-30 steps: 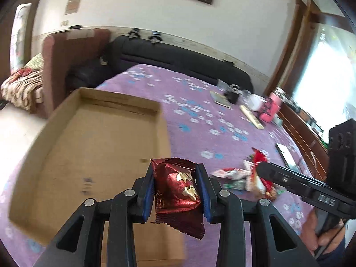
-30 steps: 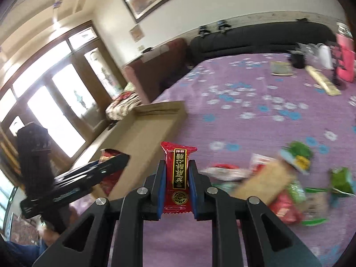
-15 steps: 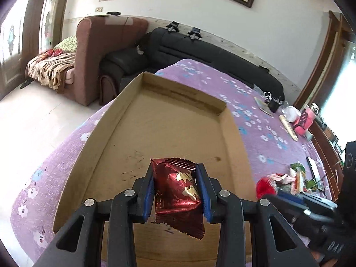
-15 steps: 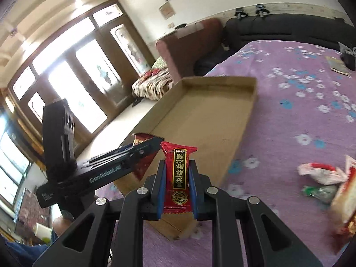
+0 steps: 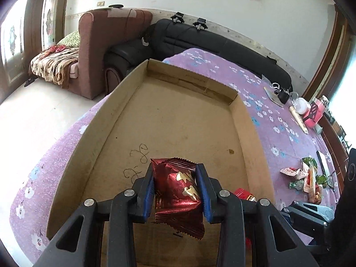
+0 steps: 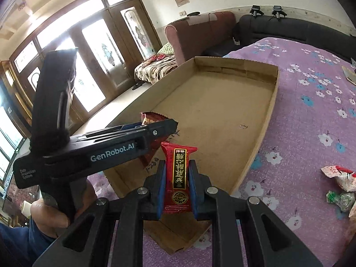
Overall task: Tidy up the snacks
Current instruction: 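Open both tools to drop the red candy bar and foil packet into the box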
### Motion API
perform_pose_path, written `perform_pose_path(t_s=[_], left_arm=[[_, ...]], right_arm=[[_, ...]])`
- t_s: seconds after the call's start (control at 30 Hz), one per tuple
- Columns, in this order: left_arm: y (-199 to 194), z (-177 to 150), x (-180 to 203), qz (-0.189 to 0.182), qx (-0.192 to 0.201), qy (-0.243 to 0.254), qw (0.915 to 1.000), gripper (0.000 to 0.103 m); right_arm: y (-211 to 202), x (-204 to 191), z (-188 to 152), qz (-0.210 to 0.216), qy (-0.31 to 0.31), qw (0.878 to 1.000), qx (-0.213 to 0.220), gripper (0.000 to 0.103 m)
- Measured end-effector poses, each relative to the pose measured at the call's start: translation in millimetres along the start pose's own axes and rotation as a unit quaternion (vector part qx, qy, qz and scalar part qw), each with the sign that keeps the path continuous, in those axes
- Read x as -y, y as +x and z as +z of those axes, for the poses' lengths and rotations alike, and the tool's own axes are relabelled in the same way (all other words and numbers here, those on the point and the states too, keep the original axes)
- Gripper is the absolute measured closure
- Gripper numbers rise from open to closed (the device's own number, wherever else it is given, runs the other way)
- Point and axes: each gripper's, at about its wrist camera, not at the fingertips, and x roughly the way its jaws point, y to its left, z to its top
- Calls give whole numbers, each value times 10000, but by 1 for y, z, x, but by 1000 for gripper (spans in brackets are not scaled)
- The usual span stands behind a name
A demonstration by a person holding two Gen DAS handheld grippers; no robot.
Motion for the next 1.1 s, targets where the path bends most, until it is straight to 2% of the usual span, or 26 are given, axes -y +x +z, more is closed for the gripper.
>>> perform_pose_path(t_s=[0.47, 0.5, 0.57, 0.6, 0.77, 0.83, 0.9, 0.93, 1.1], left_arm=[[2, -1, -1, -25, -86, -8, 10000, 66], [2, -1, -2, -46, -84, -23, 10000, 65], [2, -1, -3, -99, -90, -65, 9999, 53], [1, -1, -4, -116, -72, -88, 9999, 50], [-2, -1, -6, -170, 32, -140, 9998, 49], [-4, -1, -7, -168, 72, -169, 9997, 49], [-4, 0, -9, -184, 68, -206, 9996, 49], [-3, 0, -10, -182, 64, -228, 9996, 49], [-3, 0, -11, -194, 46, -277, 9994, 49]], right_arm=[[1, 6, 2, 9, 98, 10000, -17, 84], [1, 6, 2, 19, 107, 9999, -13, 84], [1, 9, 2, 28, 139, 9999, 5, 84], [0, 9, 1, 28, 158, 9999, 14, 84], [-6, 12, 0, -2, 234, 9996, 144, 84], [-12, 15, 1, -68, 325, 9991, 262, 75], [-21, 24, 3, -55, 610, 9971, 462, 50], [-25, 30, 4, 17, 756, 9956, 547, 47], [-44, 54, 11, 110, 1352, 9890, 584, 47]])
